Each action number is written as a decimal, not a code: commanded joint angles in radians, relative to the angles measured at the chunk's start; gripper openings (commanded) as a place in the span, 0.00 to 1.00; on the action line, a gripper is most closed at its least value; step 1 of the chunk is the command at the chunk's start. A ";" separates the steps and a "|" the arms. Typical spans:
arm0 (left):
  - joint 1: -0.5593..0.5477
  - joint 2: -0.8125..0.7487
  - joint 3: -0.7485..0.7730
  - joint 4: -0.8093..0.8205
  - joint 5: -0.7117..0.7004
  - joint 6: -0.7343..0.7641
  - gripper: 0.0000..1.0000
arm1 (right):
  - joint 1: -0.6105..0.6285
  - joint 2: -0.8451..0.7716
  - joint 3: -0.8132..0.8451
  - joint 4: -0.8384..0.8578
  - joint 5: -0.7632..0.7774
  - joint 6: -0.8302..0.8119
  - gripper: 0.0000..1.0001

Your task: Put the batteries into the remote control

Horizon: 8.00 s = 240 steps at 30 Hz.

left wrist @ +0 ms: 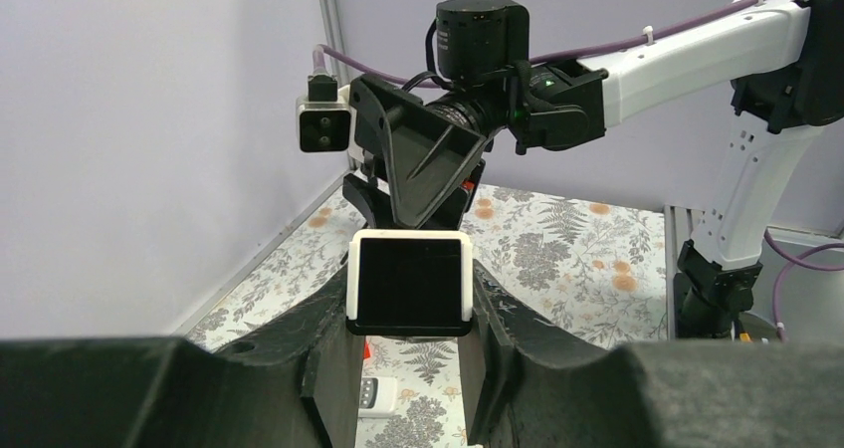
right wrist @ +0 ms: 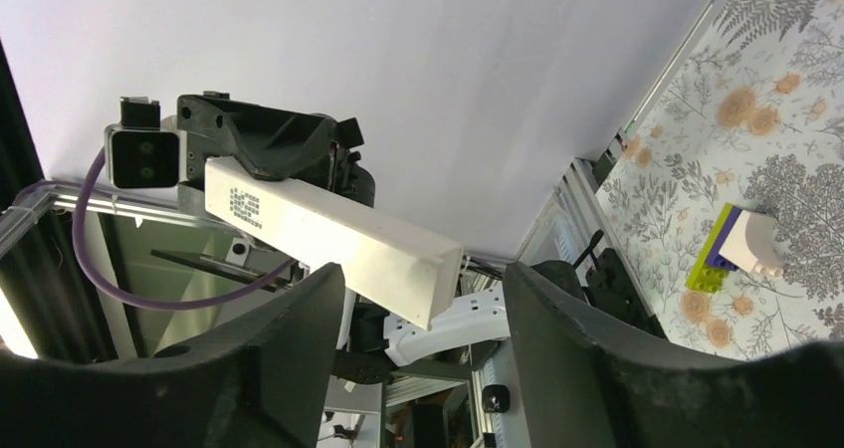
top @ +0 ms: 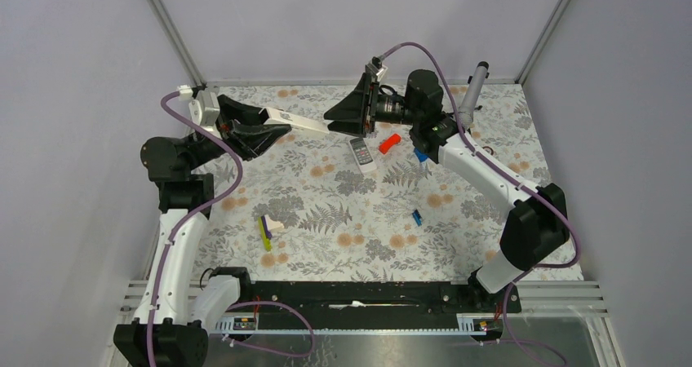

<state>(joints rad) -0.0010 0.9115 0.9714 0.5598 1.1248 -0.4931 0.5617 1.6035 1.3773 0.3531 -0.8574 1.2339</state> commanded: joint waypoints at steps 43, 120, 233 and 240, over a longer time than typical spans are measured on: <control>-0.001 -0.005 0.020 -0.202 -0.042 0.215 0.00 | -0.015 0.050 0.069 0.098 -0.083 0.059 0.09; -0.173 0.067 -0.146 0.301 0.234 -0.290 0.00 | 0.211 -0.169 0.004 -0.698 0.026 -1.305 0.93; -0.140 0.038 -0.215 -0.310 -0.345 -0.113 0.02 | 0.094 0.031 -0.451 -0.933 1.065 -0.860 0.45; -0.139 0.036 -0.218 -0.313 -0.348 -0.110 0.02 | 0.075 0.051 -0.449 -0.924 1.036 -0.864 0.41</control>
<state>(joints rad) -0.1459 0.9619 0.7273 0.2100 0.7815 -0.6231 0.6533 1.6428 0.9314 -0.5869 0.1909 0.3607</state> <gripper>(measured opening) 0.290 0.426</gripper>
